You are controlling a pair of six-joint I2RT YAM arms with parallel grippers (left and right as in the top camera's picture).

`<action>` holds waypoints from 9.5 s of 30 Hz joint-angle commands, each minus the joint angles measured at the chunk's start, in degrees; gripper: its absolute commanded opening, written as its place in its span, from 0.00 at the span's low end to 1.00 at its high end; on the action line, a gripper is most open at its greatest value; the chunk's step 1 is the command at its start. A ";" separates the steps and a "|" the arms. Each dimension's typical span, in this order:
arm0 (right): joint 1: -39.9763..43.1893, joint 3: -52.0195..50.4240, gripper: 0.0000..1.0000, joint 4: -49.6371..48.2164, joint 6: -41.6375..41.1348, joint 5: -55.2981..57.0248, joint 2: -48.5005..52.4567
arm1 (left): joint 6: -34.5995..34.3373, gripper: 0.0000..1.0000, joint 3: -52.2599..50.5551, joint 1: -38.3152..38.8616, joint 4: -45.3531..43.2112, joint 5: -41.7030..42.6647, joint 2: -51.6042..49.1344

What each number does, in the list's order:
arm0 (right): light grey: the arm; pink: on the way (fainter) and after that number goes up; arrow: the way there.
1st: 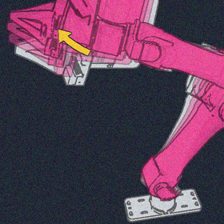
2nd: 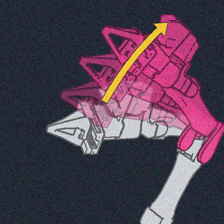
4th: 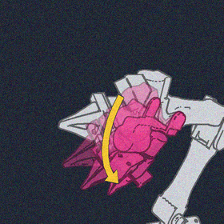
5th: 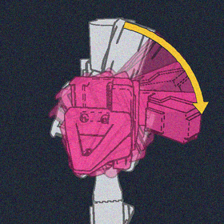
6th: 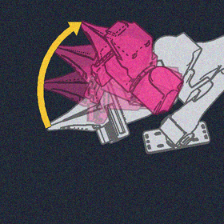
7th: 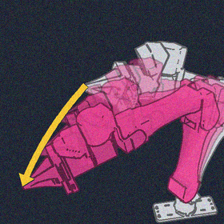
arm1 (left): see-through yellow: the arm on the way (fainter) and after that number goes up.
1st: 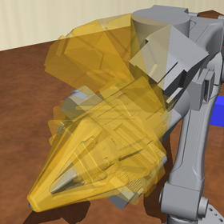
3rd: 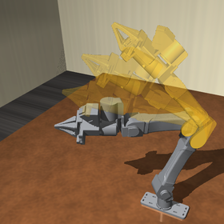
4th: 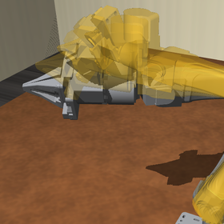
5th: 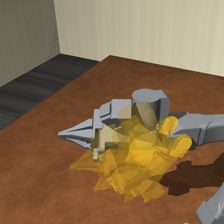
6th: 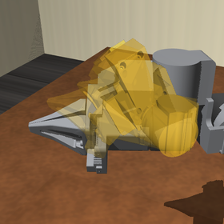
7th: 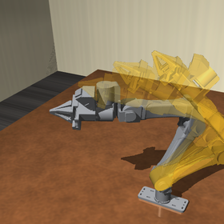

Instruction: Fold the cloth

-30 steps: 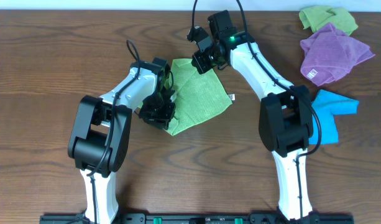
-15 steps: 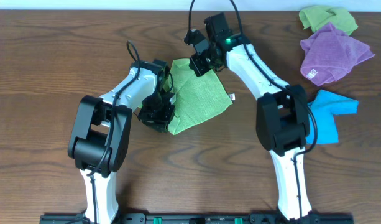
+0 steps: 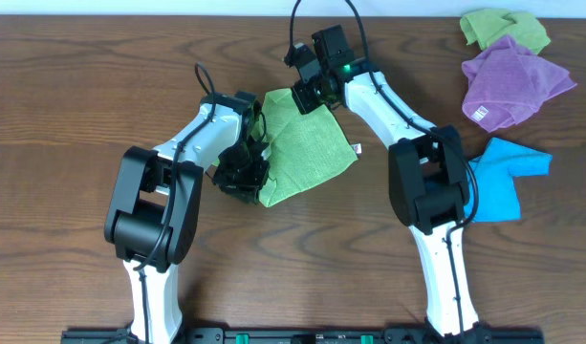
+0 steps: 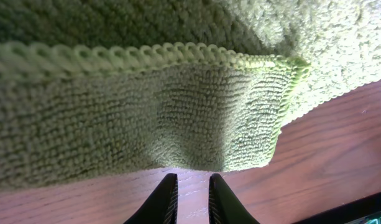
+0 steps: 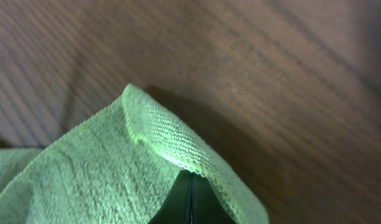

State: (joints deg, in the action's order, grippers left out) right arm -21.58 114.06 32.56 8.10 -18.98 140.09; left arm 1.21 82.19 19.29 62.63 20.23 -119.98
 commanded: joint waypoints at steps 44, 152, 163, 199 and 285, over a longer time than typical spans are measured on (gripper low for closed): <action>-0.09 0.50 0.01 -0.02 -2.97 6.54 2.01 | 0.72 0.28 7.87 2.62 -8.46 -0.39 2.12; 9.55 0.52 0.01 12.92 -9.35 12.94 3.45 | -0.39 0.39 0.02 8.17 -22.05 -7.21 1.14; 9.55 0.52 0.01 13.05 -9.35 12.72 3.45 | -0.59 0.42 -0.50 8.28 -22.01 -9.64 -0.44; 9.51 0.52 0.01 12.85 -9.38 12.72 3.45 | -12.00 0.06 3.08 4.94 -3.52 -14.99 2.80; 7.08 4.39 0.01 27.98 -4.39 13.16 -15.02 | -11.74 0.39 6.16 -1.22 -25.68 -5.55 -1.62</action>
State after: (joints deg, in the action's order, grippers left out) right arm -13.85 117.40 59.48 2.39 -8.45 129.67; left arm -10.33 87.64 18.72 37.47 15.03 -120.77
